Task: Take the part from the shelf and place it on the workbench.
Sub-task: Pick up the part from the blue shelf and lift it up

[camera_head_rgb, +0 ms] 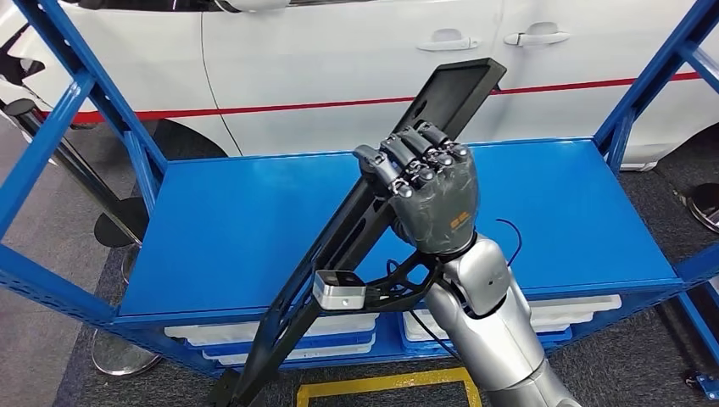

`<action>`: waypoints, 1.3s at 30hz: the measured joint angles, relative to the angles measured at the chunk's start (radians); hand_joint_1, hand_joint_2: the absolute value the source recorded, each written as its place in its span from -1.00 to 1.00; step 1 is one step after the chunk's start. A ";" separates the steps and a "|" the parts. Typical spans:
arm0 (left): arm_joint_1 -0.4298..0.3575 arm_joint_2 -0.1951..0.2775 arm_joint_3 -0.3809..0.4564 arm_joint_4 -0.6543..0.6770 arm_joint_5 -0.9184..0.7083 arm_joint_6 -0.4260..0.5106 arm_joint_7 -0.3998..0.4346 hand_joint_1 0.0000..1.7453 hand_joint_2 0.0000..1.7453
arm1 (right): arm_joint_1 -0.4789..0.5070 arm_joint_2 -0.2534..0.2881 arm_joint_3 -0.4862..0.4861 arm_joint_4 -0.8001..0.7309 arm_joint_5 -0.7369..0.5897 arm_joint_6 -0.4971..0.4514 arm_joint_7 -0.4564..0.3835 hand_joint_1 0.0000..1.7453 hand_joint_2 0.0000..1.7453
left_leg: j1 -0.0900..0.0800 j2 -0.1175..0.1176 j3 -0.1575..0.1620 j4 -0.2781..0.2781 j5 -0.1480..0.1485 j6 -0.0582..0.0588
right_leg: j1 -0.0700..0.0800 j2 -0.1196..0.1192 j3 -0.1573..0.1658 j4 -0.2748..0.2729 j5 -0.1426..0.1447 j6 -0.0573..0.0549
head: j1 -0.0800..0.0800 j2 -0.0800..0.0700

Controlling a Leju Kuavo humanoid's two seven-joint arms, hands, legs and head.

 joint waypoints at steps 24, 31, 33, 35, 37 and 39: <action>0.011 -0.012 -0.025 0.000 0.027 0.082 0.057 -1.00 1.00 | -0.015 -0.001 0.175 0.068 -0.394 0.052 -0.013 1.00 1.00 | 0.014 0.002 -0.074 0.166 -0.052 -0.038 | 0.004 -0.001 0.013 -0.012 0.004 -0.031 | 0.000 0.000; 0.009 -0.023 -0.025 0.000 0.029 0.089 0.064 -1.00 1.00 | -0.016 0.005 0.220 0.082 -0.552 0.078 -0.039 1.00 1.00 | 0.005 0.000 0.006 -0.008 0.002 -0.002 | 0.004 -0.001 0.009 -0.008 -0.003 0.001 | 0.000 0.000; 0.007 -0.026 -0.026 0.000 0.029 0.089 0.064 -1.00 1.00 | -0.017 0.005 0.223 0.082 -0.553 0.078 -0.039 1.00 1.00 | 0.007 0.002 0.010 -0.017 0.008 0.011 | 0.003 -0.001 -0.020 0.059 -0.047 0.006 | 0.000 0.000; 0.006 -0.028 -0.026 0.000 0.029 0.090 0.064 -1.00 1.00 | -0.016 0.005 0.225 0.085 -0.555 0.078 -0.039 1.00 1.00 | 0.004 0.002 0.008 -0.016 0.009 0.016 | 0.002 -0.001 -0.078 0.179 -0.104 0.008 | 0.000 0.000; 0.008 -0.029 -0.026 0.000 0.030 0.089 0.065 -1.00 1.00 | -0.014 0.004 0.227 0.090 -0.565 0.084 -0.040 1.00 1.00 | 0.001 0.002 0.006 -0.012 0.008 0.017 | 0.002 -0.001 -0.106 0.236 -0.109 0.008 | 0.000 0.000; 0.009 -0.030 -0.026 0.000 0.031 0.088 0.067 -1.00 1.00 | -0.014 0.003 0.229 0.093 -0.590 0.103 -0.045 1.00 1.00 | 0.001 0.001 0.005 -0.005 0.006 0.016 | 0.002 -0.001 -0.065 0.155 -0.051 0.005 | 0.000 0.000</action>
